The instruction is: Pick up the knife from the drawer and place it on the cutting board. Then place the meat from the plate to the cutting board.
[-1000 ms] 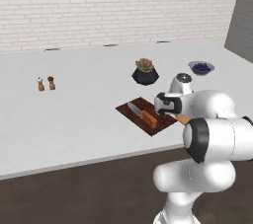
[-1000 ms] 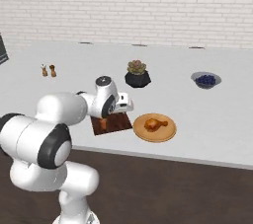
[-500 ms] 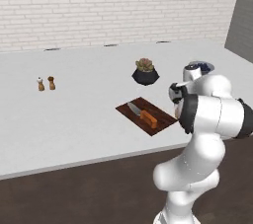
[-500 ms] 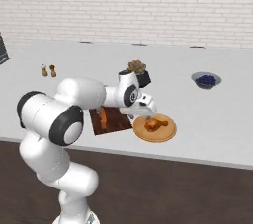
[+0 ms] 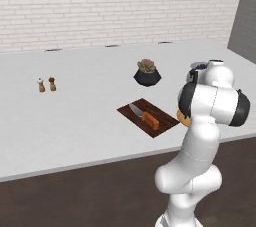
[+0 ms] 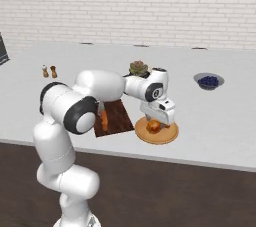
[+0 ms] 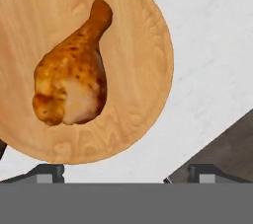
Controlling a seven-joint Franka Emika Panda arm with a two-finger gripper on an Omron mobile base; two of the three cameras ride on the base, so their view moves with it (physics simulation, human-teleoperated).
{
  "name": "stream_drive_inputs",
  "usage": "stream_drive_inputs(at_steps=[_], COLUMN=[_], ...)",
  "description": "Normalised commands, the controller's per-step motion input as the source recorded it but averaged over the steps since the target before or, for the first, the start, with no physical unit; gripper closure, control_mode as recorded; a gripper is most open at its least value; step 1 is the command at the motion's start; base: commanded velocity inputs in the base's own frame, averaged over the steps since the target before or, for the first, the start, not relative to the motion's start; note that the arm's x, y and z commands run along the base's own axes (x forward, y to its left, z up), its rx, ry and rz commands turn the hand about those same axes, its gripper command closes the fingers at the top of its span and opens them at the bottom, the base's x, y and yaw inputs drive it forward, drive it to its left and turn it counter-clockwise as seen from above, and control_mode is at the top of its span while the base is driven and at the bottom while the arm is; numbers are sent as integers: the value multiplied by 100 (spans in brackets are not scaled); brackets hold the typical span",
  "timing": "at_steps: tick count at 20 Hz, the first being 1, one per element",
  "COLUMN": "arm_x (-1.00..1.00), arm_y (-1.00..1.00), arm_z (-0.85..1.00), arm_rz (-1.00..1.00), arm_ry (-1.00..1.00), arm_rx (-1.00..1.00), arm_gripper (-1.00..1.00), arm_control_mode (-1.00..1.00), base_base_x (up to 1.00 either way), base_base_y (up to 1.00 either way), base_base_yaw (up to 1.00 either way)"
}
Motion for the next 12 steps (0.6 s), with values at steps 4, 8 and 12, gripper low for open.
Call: stream_drive_inputs(at_steps=[4,8,12], arm_x=[4,0,4], arm_y=[-7,1,8], arm_z=[-12,-39,-32], arm_rz=[-19,-6,-3], arm_ry=[-11,-3,-2], arm_rx=[9,7,6], arm_gripper=[-100,-100,-100], arm_control_mode=[-100,-100,-100], base_base_x=[0,0,0], base_base_y=[0,0,0], base_base_yaw=[0,0,0])
